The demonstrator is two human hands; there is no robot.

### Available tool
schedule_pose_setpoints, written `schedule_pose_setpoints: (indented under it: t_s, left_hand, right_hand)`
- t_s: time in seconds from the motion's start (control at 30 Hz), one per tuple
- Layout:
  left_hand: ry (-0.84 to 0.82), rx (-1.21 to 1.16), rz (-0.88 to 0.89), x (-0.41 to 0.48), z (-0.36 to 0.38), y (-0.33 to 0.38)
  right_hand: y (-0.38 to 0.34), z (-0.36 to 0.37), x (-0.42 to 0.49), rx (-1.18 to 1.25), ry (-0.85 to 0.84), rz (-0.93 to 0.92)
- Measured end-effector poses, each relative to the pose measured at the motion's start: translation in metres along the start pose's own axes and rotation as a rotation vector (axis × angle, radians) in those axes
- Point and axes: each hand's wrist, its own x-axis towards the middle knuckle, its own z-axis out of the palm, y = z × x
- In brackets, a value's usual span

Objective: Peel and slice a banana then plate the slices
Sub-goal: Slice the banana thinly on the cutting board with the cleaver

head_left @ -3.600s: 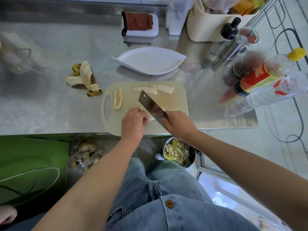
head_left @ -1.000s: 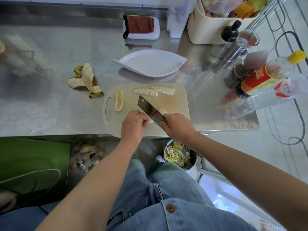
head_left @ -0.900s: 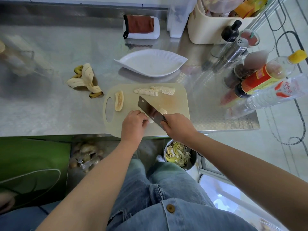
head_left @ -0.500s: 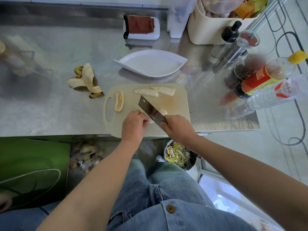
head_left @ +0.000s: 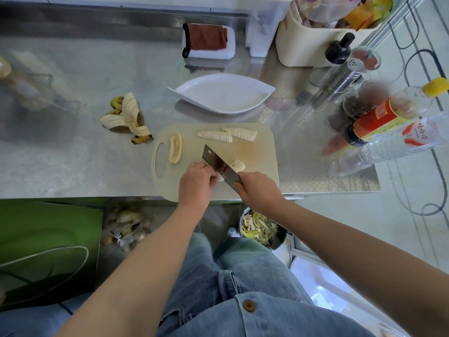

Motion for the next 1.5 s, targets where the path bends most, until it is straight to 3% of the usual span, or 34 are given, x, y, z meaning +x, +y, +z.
schedule_pose_setpoints:
  t_s: [0.33,0.87,1.5]
  left_hand:
    - [0.003,-0.01,-0.003,0.0,-0.001,0.0]
    - [-0.003,0.007,0.001,0.0,0.001,-0.001]
    - [0.008,-0.013,0.009,0.0,0.001,-0.002]
  right_hand:
    - [0.001,-0.006,0.0,0.08,0.077,-0.009]
    - [0.001,0.003,0.001,0.02,-0.005,-0.004]
    - [0.0,-0.006,-0.001,0.071,0.042,-0.021]
